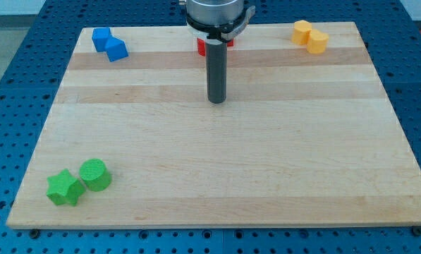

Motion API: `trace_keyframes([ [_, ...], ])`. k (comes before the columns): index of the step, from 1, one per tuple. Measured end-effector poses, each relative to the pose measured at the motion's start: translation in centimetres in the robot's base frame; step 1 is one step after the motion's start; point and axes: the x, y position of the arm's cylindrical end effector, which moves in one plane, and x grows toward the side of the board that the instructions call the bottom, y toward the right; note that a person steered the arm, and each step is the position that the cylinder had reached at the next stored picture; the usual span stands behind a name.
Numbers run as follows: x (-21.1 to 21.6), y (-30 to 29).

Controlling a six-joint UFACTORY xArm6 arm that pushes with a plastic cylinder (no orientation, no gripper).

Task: Move the arm towards the red blocks

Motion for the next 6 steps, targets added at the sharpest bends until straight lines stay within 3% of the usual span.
trace_keyframes([
  [4,-0.6,0.0],
  [6,-3.5,0.0],
])
